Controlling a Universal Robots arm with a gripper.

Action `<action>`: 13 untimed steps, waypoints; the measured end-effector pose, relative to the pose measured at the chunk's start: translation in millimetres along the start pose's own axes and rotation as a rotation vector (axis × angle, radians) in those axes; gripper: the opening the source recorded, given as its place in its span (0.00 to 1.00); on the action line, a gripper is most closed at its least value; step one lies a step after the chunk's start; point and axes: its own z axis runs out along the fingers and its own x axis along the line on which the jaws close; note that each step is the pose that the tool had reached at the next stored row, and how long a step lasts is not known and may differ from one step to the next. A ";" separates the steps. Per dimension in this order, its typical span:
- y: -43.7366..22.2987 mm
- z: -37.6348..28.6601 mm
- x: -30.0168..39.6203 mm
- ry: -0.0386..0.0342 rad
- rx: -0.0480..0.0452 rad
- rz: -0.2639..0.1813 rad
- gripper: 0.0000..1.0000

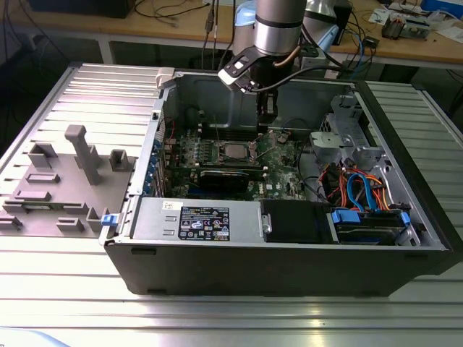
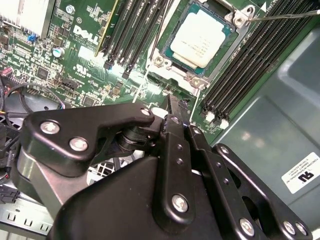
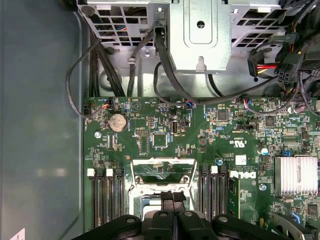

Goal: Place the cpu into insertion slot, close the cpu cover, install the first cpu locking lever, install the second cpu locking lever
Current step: 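Close the cpu cover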

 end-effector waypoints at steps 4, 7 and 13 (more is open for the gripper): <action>0.3 0.0 0.0 0.0000 0.0000 0.000 0.11; 1.3 0.0 0.0 -0.0001 0.0000 0.000 0.11; 8.7 0.2 0.1 -0.0001 0.0009 0.000 0.11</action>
